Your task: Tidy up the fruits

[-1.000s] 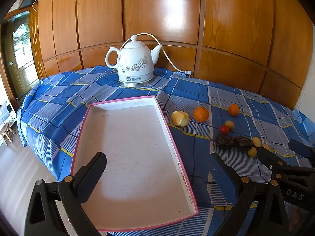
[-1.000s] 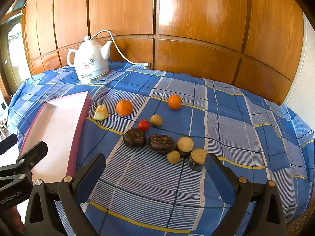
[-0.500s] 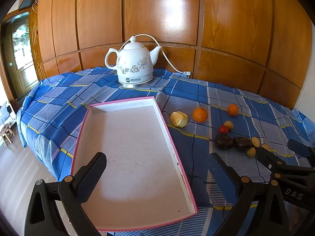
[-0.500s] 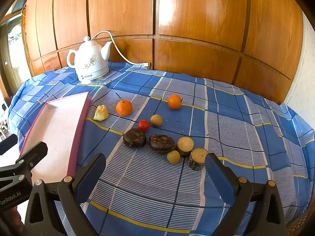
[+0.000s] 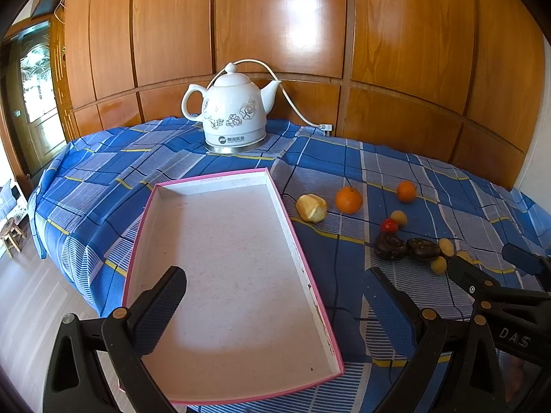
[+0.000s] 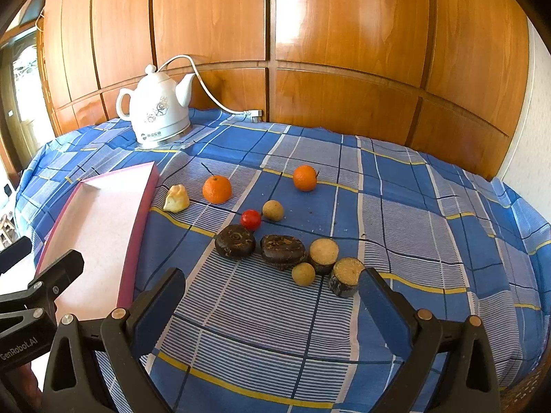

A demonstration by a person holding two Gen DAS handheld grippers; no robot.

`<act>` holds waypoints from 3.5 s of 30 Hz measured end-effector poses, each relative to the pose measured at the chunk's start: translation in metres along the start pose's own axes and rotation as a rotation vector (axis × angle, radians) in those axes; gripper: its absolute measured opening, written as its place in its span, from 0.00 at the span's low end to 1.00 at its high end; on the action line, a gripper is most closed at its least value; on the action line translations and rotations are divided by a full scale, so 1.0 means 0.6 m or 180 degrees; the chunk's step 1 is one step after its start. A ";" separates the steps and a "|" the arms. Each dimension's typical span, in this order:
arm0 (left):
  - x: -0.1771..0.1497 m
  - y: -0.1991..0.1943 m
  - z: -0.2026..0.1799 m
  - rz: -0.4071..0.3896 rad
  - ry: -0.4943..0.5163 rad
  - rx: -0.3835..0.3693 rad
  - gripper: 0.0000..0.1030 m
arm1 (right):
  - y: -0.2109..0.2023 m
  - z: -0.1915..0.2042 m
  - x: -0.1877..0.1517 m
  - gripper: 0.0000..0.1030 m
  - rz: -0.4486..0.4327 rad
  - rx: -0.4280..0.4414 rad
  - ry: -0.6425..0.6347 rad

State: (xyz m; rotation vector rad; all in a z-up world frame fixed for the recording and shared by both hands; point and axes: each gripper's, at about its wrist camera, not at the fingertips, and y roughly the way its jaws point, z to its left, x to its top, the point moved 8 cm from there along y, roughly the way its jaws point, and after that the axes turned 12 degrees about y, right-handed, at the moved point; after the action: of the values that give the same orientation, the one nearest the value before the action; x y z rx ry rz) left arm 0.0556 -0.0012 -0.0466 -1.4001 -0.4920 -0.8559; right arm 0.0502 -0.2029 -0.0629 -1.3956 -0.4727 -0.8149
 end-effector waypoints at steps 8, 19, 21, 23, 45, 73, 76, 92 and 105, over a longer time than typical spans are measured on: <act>-0.005 0.015 -0.013 0.0097 0.0071 -0.0183 1.00 | 0.008 -0.012 0.012 0.99 0.0055 0.0098 0.0016; 0.064 0.062 -0.011 0.0264 0.0534 -0.0647 0.73 | 0.036 -0.116 0.124 0.95 0.0243 0.0314 0.0178; 0.081 0.075 -0.019 0.0284 0.0732 -0.0667 0.72 | 0.048 -0.139 0.142 0.95 0.0259 0.0294 0.0171; 0.097 0.093 -0.030 0.0329 0.0900 -0.0682 0.67 | 0.057 -0.155 0.151 0.95 0.0277 0.0276 0.0145; 0.107 0.315 -0.099 0.1098 0.1224 -0.0768 0.32 | 0.138 -0.200 0.143 0.77 0.0806 0.0687 0.0631; 0.073 0.107 -0.136 0.0495 0.0472 -0.1569 0.20 | 0.170 -0.131 0.007 0.59 0.1838 0.0575 -0.0638; 0.079 0.097 -0.103 0.0397 0.0309 -0.1455 0.20 | 0.176 -0.132 -0.004 0.35 0.1789 0.0377 -0.0852; 0.045 0.217 0.194 0.0664 -0.0434 -0.0059 0.21 | 0.189 -0.143 -0.006 0.35 0.1755 0.0358 -0.0876; 0.060 0.173 0.212 0.0373 -0.0579 0.0466 0.45 | 0.192 -0.129 -0.015 0.35 0.1745 0.0323 -0.0904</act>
State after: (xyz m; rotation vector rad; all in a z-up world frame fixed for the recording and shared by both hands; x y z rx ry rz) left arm 0.1806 0.1096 -0.0683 -1.3635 -0.5933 -0.5893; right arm 0.1169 -0.2792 -0.1584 -1.4558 -0.3160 -0.1475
